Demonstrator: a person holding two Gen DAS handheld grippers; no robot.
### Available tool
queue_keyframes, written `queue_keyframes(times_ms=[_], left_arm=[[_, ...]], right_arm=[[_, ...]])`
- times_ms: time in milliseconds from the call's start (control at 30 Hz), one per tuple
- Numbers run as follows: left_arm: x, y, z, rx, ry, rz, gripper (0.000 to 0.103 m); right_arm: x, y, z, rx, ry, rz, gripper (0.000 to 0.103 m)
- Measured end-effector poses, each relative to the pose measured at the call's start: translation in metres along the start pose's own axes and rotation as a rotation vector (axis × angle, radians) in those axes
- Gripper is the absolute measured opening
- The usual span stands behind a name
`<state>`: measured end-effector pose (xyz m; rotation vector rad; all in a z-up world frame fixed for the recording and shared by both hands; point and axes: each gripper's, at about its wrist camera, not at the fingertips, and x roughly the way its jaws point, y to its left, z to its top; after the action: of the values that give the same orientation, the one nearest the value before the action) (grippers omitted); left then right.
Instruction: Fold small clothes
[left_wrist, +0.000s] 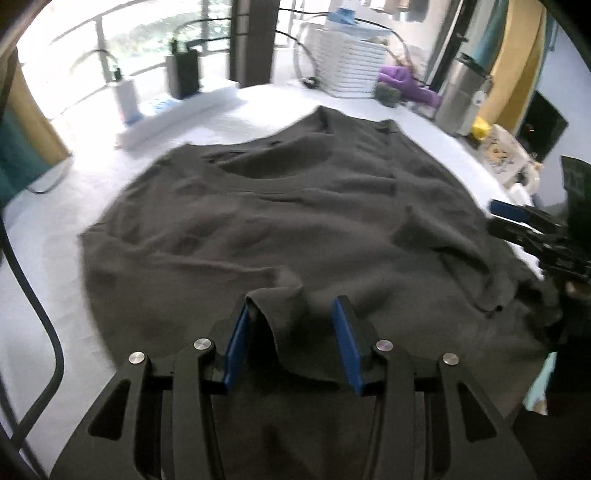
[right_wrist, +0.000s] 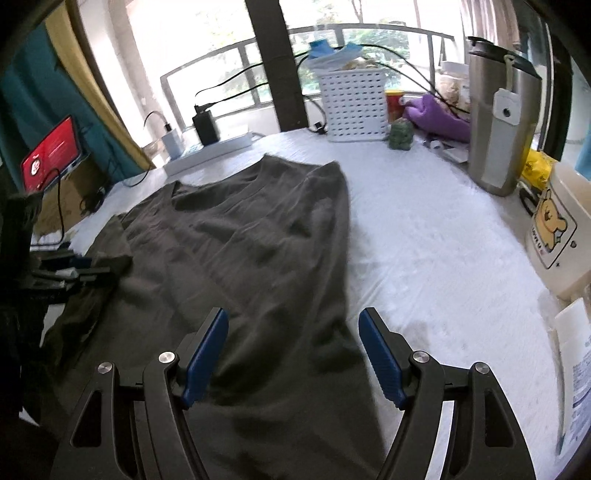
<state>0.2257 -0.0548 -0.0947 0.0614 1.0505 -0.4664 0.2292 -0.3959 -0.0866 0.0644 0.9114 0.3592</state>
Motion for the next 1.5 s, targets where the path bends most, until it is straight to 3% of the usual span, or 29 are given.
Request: queue_keyframes(times_ms=[200, 300, 433, 533, 900, 1267, 1367, 1500], left_arm=[[0.014, -0.021, 0.006, -0.007, 0.032, -0.113, 0.044], [0.011, -0.030, 0.011, 0.006, 0.027, -0.126, 0.044], [-0.007, -0.029, 0.014, 0.017, -0.029, -0.078, 0.044], [-0.024, -0.018, 0.009, -0.010, -0.065, -0.050, 0.059], [-0.083, 0.015, -0.052, -0.117, -0.165, 0.084, 0.066], [-0.101, 0.010, -0.117, -0.164, -0.162, 0.164, 0.070], [-0.100, 0.011, -0.135, -0.173, -0.147, 0.175, 0.073], [-0.098, 0.010, -0.154, -0.182, -0.126, 0.189, 0.076]], right_arm=[[0.010, -0.005, 0.014, -0.020, 0.009, -0.029, 0.075], [0.019, 0.004, 0.018, -0.058, 0.034, -0.021, 0.075], [0.017, 0.016, 0.019, -0.084, 0.030, -0.004, 0.075], [0.007, 0.018, 0.016, -0.085, 0.013, -0.013, 0.075], [-0.055, -0.003, -0.022, -0.031, -0.034, -0.107, 0.075], [-0.089, 0.011, -0.077, -0.062, -0.018, -0.129, 0.075], [-0.093, 0.012, -0.093, -0.065, 0.003, -0.127, 0.066], [-0.101, 0.011, -0.109, -0.044, 0.012, -0.112, 0.066]])
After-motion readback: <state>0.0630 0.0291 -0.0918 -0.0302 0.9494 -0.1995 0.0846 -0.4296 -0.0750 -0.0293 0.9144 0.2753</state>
